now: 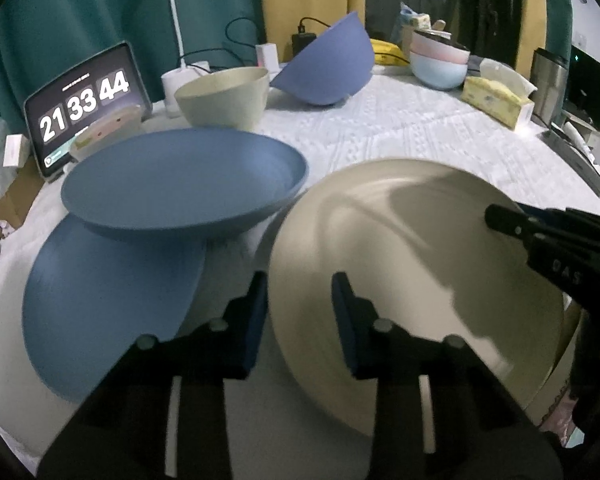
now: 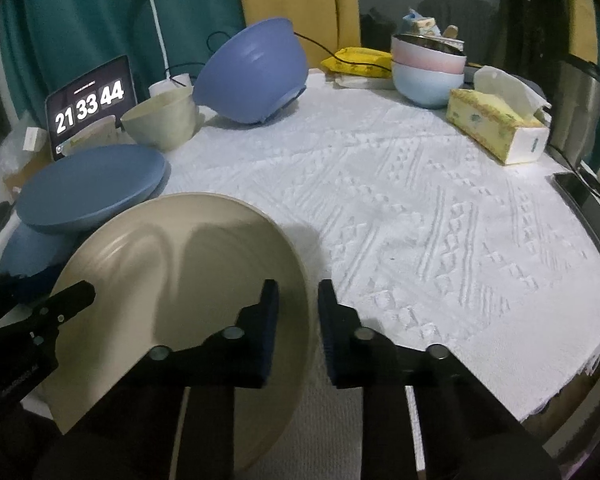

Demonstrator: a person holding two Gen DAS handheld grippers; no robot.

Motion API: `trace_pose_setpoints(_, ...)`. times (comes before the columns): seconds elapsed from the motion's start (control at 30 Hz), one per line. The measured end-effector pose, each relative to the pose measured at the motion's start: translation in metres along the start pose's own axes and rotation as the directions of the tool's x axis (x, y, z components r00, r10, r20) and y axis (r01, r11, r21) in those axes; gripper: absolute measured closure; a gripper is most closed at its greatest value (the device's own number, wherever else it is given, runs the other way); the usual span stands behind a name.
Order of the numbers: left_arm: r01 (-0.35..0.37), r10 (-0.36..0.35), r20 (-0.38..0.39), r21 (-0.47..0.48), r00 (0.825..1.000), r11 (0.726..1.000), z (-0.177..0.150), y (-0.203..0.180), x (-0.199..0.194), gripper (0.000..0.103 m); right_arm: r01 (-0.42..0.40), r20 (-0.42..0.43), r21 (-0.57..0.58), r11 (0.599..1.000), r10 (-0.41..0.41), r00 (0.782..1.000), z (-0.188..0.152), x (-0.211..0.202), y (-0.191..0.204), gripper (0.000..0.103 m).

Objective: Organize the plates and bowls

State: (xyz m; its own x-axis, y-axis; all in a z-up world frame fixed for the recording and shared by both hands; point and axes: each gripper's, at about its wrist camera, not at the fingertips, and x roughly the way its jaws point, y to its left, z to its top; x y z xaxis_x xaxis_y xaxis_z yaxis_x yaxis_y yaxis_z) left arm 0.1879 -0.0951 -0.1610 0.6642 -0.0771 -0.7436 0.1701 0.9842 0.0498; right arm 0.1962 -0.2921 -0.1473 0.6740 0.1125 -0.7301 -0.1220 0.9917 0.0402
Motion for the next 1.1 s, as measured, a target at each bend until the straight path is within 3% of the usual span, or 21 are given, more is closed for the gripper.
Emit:
trace_pose_setpoints(0.6,0.023,-0.024,-0.009,-0.026,1.0,0.999,0.034,0.003,0.029,0.072,0.025,-0.02,0.015,1.0,-0.025,0.999,0.036,0.029,-0.012,0.085)
trace_pose_setpoints(1.1,0.033,-0.035,-0.018,-0.074,0.999,0.997,0.038,0.019,0.035,0.07,0.045,-0.044,0.016,0.999,-0.044,0.998,0.053,0.047,-0.006,0.083)
